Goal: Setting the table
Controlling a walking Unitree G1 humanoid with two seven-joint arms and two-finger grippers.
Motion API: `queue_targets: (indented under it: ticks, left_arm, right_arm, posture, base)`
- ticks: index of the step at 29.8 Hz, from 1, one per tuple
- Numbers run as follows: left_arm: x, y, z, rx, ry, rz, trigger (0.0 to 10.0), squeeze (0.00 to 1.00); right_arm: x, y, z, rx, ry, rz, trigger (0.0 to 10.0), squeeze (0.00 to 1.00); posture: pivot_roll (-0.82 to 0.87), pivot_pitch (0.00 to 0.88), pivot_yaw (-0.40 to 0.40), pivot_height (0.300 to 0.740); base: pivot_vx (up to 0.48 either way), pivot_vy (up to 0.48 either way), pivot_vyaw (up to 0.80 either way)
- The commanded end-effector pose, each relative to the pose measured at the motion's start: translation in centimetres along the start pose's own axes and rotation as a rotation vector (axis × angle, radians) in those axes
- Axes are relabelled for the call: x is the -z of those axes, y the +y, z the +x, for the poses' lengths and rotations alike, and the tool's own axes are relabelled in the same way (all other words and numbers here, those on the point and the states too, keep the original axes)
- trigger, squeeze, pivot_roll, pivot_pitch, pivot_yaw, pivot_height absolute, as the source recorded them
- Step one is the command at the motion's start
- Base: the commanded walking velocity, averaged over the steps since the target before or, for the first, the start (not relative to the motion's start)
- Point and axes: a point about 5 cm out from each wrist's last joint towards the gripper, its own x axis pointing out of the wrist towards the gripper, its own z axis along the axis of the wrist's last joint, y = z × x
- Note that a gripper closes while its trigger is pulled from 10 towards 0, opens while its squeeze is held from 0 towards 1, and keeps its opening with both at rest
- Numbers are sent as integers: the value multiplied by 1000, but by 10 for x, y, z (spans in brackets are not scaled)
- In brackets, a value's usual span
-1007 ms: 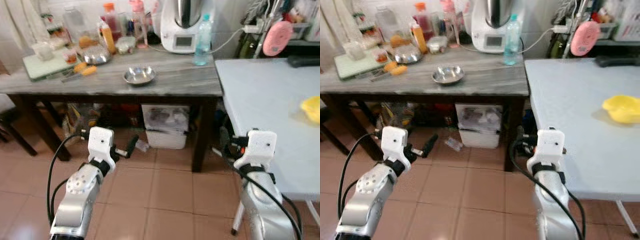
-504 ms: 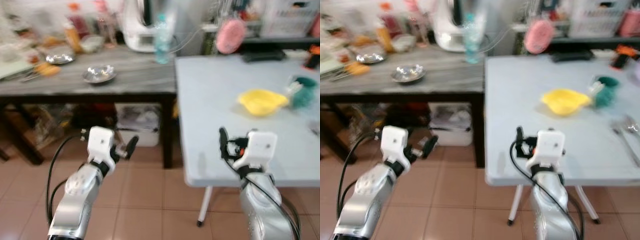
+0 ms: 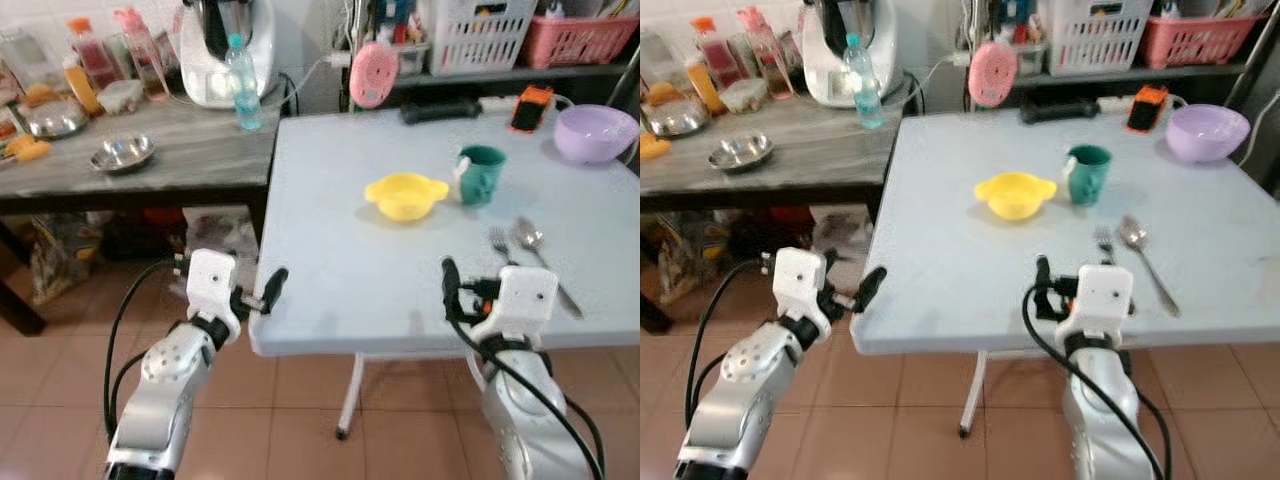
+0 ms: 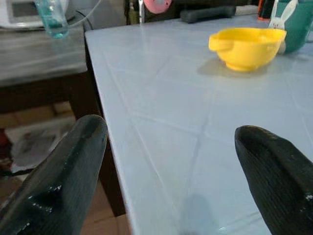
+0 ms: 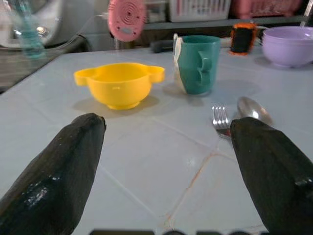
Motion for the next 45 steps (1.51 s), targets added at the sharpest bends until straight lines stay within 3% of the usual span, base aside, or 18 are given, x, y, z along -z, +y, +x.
queue_targets:
  ticks: [1, 8, 21, 35, 45]
  left_arm:
    - [-2, 1, 1, -2, 0, 9, 10000, 0]
    - [-2, -2, 3, 2, -1, 11, 10000, 0]
    - [-4, -7, 9, -7, -39, -25, 10000, 0]
    - [-9, -17, 13, 56, -77, -73, 10000, 0]
    - [-9, -21, 13, 77, -84, -79, 10000, 0]
  right_arm:
    - [-5, -2, 1, 4, -20, -10, 10000, 0]
    - [-5, -3, 0, 6, -20, -13, 10000, 0]
    - [-8, -7, 3, -3, -26, -32, 10000, 0]
    - [-11, 0, -1, -80, -36, -40, 10000, 0]
    - [-11, -1, -3, -92, -35, -45, 10000, 0]
  posture:
    - [-46, 2, 122, 740]
    - [-50, 4, 119, 740]
    - [-61, 0, 94, 740]
    - [-76, 6, 80, 740]
    - [-79, 5, 79, 740]
  base:
    - [0, -480, 0]
    - [0, -455, 0]
    - [0, 0, -31]
    - [0, 0, 0]
    - [270, 0, 0]
